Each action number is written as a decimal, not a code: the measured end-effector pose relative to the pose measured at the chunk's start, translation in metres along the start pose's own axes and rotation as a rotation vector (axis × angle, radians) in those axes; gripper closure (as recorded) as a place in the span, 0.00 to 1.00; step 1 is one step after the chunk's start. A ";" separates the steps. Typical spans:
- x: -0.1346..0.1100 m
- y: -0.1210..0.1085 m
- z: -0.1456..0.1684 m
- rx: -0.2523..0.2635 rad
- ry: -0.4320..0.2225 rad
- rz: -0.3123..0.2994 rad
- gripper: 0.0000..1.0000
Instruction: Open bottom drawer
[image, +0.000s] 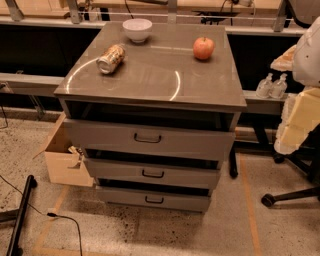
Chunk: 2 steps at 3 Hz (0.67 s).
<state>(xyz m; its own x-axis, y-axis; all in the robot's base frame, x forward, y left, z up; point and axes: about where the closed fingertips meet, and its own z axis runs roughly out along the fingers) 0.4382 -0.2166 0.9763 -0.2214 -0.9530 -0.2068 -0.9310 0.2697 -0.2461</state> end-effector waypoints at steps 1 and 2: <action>0.000 0.000 0.000 0.000 0.000 0.000 0.00; 0.000 0.007 0.026 -0.016 -0.034 0.005 0.00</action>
Offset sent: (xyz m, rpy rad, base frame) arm 0.0037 0.0220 -0.1160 0.1568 0.0473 0.0320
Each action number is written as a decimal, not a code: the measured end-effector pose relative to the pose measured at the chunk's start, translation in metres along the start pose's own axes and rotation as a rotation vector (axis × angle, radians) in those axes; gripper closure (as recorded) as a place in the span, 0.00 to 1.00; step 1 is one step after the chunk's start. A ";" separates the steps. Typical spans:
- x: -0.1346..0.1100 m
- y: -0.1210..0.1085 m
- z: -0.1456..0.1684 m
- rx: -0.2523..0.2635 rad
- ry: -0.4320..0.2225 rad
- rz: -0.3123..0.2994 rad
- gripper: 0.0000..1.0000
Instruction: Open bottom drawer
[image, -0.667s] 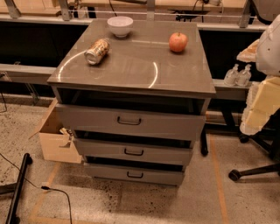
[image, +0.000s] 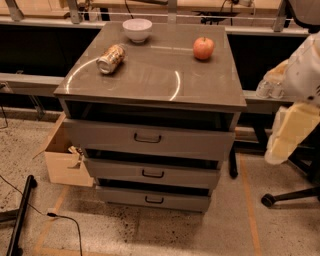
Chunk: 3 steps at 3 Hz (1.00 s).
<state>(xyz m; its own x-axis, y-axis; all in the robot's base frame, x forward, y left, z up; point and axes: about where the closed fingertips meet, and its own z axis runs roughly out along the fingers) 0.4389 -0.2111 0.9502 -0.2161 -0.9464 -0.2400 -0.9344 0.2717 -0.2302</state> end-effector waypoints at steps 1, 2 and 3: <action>0.004 0.021 0.064 -0.044 -0.083 -0.011 0.00; 0.013 0.053 0.143 -0.054 -0.149 -0.088 0.00; 0.016 0.068 0.207 -0.024 -0.147 -0.174 0.00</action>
Offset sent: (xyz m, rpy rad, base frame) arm 0.0126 0.0370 -0.2204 0.1885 -0.1501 0.1676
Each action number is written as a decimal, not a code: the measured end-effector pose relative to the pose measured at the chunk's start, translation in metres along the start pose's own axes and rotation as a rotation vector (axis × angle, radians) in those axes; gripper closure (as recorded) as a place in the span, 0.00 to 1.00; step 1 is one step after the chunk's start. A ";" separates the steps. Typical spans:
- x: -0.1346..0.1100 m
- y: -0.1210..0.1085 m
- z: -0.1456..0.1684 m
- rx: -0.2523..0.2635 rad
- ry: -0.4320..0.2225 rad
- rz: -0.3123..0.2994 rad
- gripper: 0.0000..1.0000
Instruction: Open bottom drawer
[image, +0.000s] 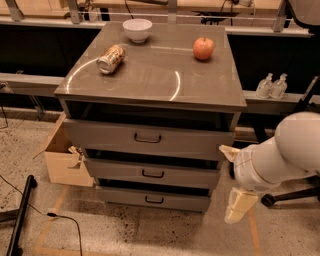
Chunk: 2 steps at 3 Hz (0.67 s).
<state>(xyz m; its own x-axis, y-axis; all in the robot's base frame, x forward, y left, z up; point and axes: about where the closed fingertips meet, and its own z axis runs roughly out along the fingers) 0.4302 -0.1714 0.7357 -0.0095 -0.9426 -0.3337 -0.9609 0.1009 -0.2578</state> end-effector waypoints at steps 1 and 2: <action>0.000 -0.019 0.062 0.064 0.057 -0.069 0.00; 0.000 -0.015 0.067 0.051 0.055 -0.077 0.00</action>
Offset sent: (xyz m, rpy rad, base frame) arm 0.0158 0.0085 -0.0434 -0.0429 -0.0324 0.0315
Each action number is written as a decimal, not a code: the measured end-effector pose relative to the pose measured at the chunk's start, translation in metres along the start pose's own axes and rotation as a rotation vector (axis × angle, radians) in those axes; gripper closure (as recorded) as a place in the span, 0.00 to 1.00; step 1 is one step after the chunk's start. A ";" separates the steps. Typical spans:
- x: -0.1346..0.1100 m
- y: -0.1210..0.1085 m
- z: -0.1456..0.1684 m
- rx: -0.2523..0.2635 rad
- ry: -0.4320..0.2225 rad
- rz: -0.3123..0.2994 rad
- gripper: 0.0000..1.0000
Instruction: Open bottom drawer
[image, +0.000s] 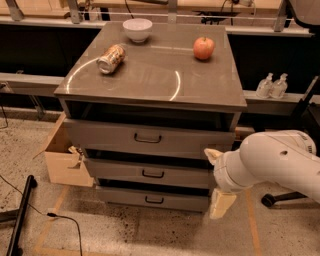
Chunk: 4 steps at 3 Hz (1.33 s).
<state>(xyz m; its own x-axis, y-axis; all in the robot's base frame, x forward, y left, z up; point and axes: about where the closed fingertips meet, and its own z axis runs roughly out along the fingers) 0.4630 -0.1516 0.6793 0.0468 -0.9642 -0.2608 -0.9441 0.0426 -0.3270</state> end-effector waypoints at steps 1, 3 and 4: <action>0.017 0.028 0.042 -0.045 -0.011 0.036 0.00; 0.036 0.102 0.156 -0.129 -0.110 0.080 0.00; 0.046 0.115 0.213 -0.121 -0.134 0.099 0.00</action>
Offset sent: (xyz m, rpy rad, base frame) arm -0.0507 0.0011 -0.2078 0.1254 0.1867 -0.0103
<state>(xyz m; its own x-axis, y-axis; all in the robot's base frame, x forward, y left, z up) 0.4265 -0.1351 0.4365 -0.0130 -0.9132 -0.4074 -0.9781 0.0964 -0.1847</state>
